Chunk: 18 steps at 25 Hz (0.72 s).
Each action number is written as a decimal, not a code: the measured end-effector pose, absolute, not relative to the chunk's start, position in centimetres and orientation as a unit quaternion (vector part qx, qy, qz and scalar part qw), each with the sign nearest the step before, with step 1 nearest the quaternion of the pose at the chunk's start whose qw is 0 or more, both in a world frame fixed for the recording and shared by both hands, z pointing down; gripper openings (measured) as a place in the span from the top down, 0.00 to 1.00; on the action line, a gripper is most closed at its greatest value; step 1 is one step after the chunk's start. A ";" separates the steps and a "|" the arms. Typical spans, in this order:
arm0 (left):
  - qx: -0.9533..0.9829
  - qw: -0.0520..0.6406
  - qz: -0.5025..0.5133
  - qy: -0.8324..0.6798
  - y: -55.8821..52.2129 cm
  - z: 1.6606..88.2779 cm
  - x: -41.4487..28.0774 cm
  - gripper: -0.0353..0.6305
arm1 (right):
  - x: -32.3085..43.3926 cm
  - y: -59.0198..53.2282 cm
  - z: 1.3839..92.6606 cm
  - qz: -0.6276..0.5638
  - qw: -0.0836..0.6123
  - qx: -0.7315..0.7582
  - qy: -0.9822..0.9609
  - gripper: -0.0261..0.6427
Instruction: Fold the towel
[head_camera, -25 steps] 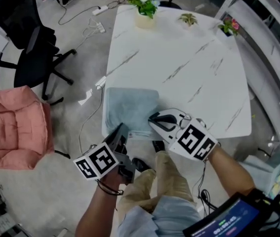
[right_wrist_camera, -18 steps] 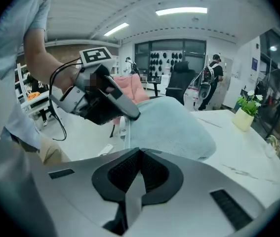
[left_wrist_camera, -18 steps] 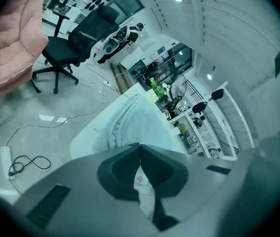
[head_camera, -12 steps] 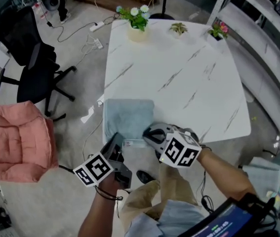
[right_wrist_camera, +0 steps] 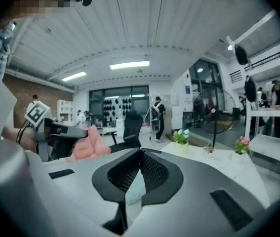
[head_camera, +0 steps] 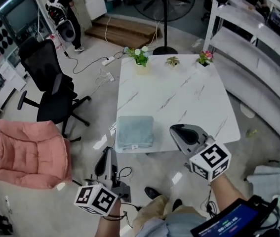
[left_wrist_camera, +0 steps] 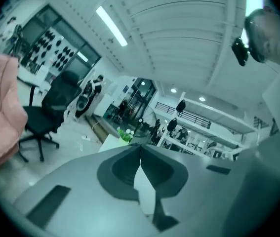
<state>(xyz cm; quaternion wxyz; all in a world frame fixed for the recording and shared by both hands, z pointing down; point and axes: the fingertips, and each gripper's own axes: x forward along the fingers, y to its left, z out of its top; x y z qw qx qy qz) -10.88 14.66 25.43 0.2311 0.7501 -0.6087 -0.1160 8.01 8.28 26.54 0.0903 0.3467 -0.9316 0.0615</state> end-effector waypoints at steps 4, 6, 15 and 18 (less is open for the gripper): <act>0.766 0.068 -0.081 -0.634 18.4 16.9 -7.8 0.94 | 12.2 11.7 19.3 0.027 0.031 0.406 -0.913 0.93; 0.762 0.016 -0.061 -0.645 20.4 15.2 -6.1 0.94 | 14.0 14.2 18.4 0.016 0.028 0.428 -0.903 0.93; 0.761 0.027 -0.049 -0.647 26.7 17.6 0.6 0.94 | 18.8 23.6 22.7 0.022 0.046 0.478 -0.877 0.93; 0.766 0.033 -0.046 -0.640 27.2 17.9 1.9 0.94 | 20.2 24.3 22.0 0.007 0.045 0.492 -0.869 0.93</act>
